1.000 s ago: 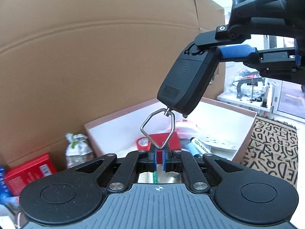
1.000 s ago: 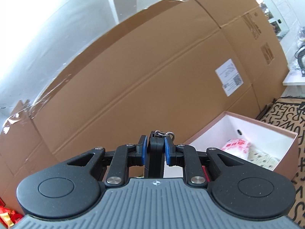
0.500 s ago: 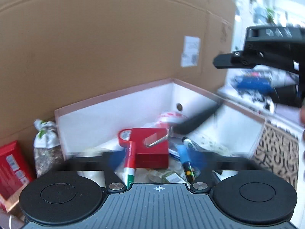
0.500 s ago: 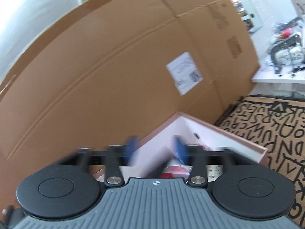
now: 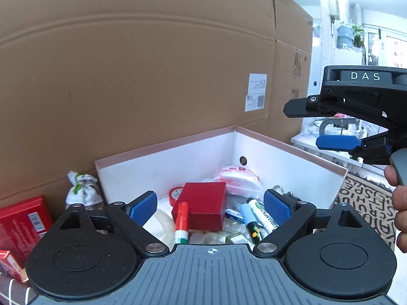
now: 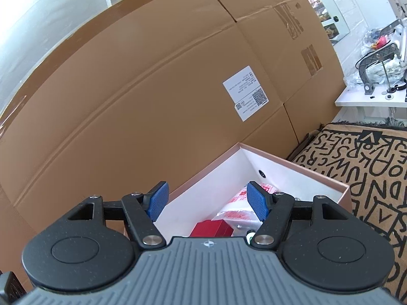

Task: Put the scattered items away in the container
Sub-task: 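Move both tools back toward the scattered items on the rug, then grasp the pink-capped marker with the left gripper while the right grasps the purple BOOM keychain strap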

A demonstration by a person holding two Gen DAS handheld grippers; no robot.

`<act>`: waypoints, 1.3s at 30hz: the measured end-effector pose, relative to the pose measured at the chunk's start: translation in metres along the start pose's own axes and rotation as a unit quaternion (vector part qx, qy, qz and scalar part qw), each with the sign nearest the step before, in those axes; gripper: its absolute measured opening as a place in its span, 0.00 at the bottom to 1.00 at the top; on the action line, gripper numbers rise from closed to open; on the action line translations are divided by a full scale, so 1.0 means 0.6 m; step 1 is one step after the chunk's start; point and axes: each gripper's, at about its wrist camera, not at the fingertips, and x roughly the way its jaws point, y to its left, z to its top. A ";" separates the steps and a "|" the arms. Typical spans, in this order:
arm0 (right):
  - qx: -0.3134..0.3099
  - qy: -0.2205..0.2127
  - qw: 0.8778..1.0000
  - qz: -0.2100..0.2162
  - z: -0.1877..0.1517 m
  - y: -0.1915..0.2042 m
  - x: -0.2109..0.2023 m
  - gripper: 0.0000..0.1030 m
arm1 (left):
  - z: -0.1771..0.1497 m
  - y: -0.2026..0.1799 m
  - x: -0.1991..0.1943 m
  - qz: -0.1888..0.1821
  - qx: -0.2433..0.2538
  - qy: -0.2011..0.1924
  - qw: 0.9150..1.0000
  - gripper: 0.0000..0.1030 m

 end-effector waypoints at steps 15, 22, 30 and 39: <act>-0.183 -0.010 0.982 0.055 -0.137 0.124 -0.089 0.99 | -0.129 0.076 -0.192 0.098 -0.029 -0.006 0.995 1.00; -0.277 -0.026 0.958 0.075 -0.203 0.184 -0.124 0.99 | -0.202 0.129 -0.271 0.165 -0.056 0.013 0.985 1.00; -0.297 0.029 0.946 0.129 -0.272 0.238 -0.136 0.99 | -0.252 0.180 -0.329 0.202 -0.098 0.018 0.974 1.00; -0.364 0.087 0.917 0.139 -0.350 0.280 -0.116 0.99 | -0.288 0.252 -0.345 0.214 -0.167 0.034 0.962 1.00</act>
